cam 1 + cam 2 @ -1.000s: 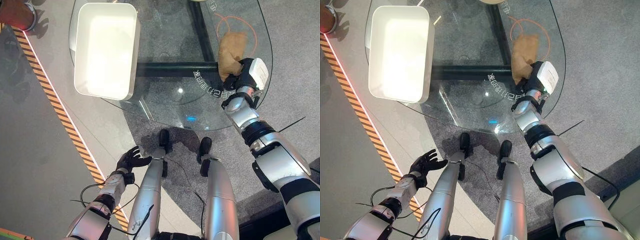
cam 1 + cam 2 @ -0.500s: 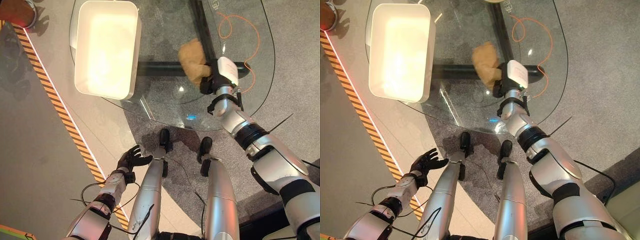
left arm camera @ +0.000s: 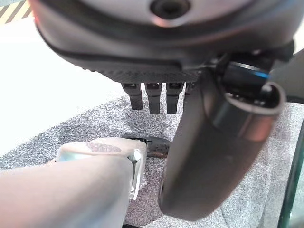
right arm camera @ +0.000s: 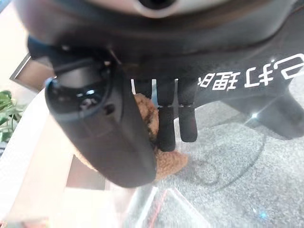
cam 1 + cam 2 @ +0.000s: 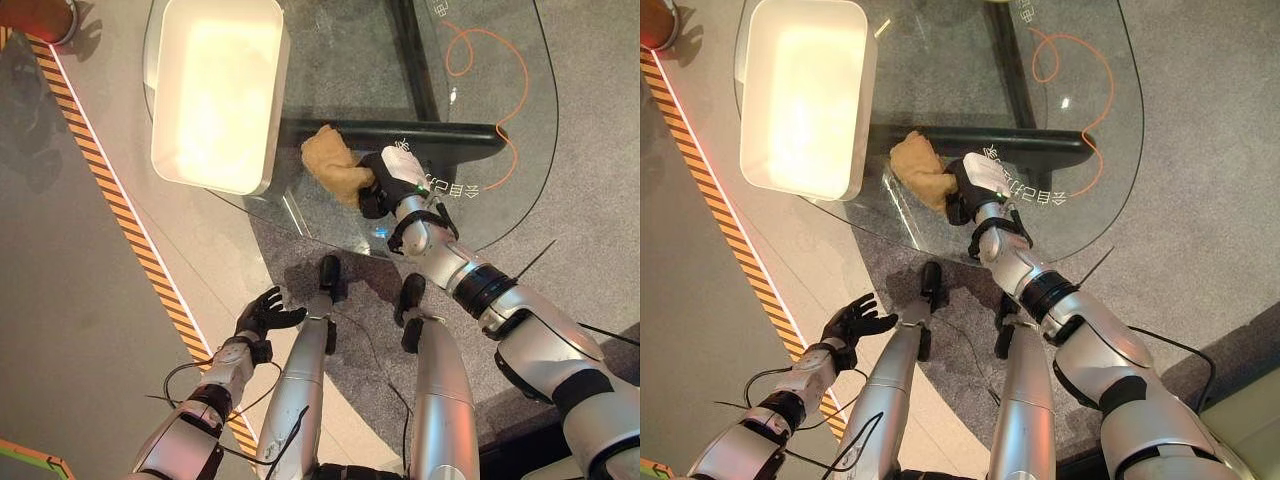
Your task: Wipe the table with a cloth and put it in the basket.
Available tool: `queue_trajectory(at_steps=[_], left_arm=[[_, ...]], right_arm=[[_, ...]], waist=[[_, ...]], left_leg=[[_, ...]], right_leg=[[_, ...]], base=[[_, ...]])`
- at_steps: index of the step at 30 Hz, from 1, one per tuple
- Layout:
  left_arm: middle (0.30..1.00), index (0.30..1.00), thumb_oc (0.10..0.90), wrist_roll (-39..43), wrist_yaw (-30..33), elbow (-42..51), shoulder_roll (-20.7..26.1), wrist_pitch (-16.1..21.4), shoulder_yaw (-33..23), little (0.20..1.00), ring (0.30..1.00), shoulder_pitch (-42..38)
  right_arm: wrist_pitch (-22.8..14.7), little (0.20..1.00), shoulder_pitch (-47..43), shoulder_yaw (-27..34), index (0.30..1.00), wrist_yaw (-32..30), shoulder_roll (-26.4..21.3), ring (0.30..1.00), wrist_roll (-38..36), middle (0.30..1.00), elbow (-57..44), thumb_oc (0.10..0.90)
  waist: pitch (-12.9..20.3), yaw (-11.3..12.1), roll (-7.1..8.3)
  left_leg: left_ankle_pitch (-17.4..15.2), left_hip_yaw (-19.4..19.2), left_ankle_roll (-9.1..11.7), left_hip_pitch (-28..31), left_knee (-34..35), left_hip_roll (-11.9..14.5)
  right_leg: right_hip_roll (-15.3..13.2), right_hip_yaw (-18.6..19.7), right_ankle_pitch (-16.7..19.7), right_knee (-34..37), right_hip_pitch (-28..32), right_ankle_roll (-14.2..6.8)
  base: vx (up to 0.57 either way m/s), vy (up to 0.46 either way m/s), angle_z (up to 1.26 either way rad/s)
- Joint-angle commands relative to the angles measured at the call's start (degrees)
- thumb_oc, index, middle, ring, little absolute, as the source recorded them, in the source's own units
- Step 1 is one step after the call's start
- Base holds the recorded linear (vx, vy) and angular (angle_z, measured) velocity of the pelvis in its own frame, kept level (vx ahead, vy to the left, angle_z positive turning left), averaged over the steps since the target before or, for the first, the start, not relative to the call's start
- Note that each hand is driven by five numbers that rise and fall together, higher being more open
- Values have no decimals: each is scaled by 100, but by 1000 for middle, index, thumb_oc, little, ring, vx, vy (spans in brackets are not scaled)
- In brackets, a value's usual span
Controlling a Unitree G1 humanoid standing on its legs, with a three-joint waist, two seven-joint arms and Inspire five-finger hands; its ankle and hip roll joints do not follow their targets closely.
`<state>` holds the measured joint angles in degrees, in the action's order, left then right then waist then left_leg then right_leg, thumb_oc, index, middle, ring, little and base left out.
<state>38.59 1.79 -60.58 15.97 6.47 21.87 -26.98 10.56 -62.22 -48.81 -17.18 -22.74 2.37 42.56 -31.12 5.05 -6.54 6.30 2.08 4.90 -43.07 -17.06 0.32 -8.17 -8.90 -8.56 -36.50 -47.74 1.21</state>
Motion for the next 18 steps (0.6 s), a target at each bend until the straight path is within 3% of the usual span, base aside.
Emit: queue_trajectory(at_steps=[1, 9, 18], left_arm=[[900, 900, 800, 9, 163, -24, -112, -13, 48, 900, 900, 43], [900, 900, 800, 48, 152, -84, -96, -36, 54, 900, 900, -15], [900, 900, 800, 130, -2, -289, -53, 85, 91, 900, 900, -10]], right_arm=[[-664, 200, -355, -147, 300, 133, 171, 300, 324, 300, -901, 100], [-498, 200, -297, -161, 300, -137, 179, 300, 403, 300, -865, 100], [-340, 200, -585, 460, 300, -1829, -176, 300, -105, 300, 183, 100]], waist=[[133, -41, -158], [133, -54, -156], [133, -21, -196]], left_leg=[[-629, -621, -337, -7, -633, -314], [-619, -644, -338, 11, -633, -302], [-648, -650, -353, 37, -650, -249]], right_leg=[[96, -165, 425, 690, 89, -149], [76, -160, 448, 688, 93, -162], [34, -159, 465, 637, 118, -180]], base=[[0, 0, 0], [0, 0, 0], [0, 0, 0]])
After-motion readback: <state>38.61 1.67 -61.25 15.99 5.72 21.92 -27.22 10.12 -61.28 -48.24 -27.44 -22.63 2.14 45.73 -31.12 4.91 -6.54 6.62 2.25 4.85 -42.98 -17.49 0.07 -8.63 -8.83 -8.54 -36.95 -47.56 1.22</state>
